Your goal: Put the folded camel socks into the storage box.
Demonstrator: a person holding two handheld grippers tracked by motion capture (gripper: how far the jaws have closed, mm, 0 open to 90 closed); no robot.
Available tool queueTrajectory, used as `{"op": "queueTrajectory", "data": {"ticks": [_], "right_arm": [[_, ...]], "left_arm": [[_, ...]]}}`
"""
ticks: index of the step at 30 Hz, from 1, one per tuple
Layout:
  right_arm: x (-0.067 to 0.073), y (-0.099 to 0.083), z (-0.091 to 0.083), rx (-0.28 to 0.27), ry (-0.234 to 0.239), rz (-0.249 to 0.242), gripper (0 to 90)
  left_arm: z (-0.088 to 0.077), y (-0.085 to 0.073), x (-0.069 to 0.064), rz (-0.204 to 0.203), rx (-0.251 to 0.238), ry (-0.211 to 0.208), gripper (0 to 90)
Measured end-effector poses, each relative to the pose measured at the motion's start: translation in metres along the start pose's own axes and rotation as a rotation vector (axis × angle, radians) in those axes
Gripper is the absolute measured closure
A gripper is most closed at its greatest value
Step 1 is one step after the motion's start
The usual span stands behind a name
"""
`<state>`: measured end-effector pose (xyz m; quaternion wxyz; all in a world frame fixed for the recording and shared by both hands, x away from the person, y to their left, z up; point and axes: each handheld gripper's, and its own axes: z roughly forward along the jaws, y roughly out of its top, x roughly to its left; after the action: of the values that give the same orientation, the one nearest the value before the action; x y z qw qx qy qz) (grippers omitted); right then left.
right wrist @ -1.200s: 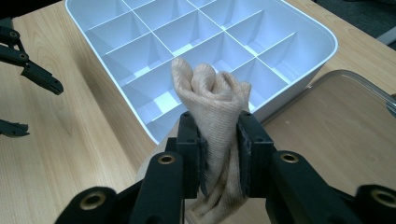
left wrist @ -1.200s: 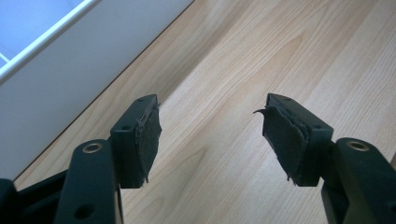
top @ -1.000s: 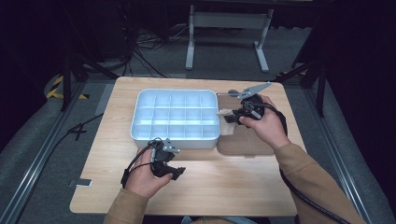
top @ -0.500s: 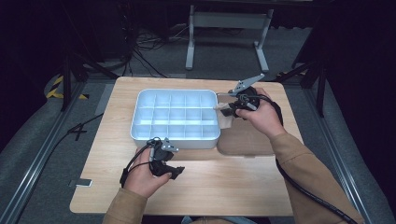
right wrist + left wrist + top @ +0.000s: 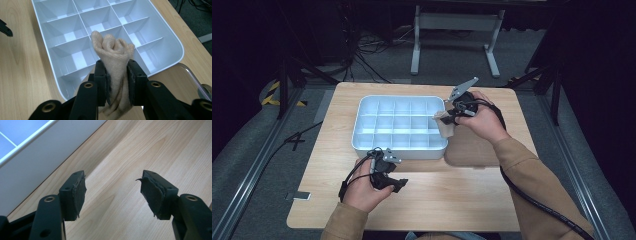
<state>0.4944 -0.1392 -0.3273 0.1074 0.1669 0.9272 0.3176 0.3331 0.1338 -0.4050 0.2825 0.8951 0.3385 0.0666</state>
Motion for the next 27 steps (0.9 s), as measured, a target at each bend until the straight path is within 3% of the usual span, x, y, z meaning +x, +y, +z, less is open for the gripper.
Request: {"op": "queueTrajectory", "data": {"ticks": [11,22,27], "right_arm": [[0.01,0.008,0.022,0.073,-0.021,0.005,73.1],[0.024,0.01,0.045,0.16,-0.029,-0.085,73.3],[0.03,0.009,0.055,0.228,-0.039,-0.096,73.7]], "left_arm": [[-0.006,-0.01,0.002,-0.022,0.003,0.02,37.0],[-0.006,-0.013,0.003,-0.036,0.001,0.025,37.0],[-0.005,-0.012,0.003,-0.037,0.001,0.02,37.0]]}}
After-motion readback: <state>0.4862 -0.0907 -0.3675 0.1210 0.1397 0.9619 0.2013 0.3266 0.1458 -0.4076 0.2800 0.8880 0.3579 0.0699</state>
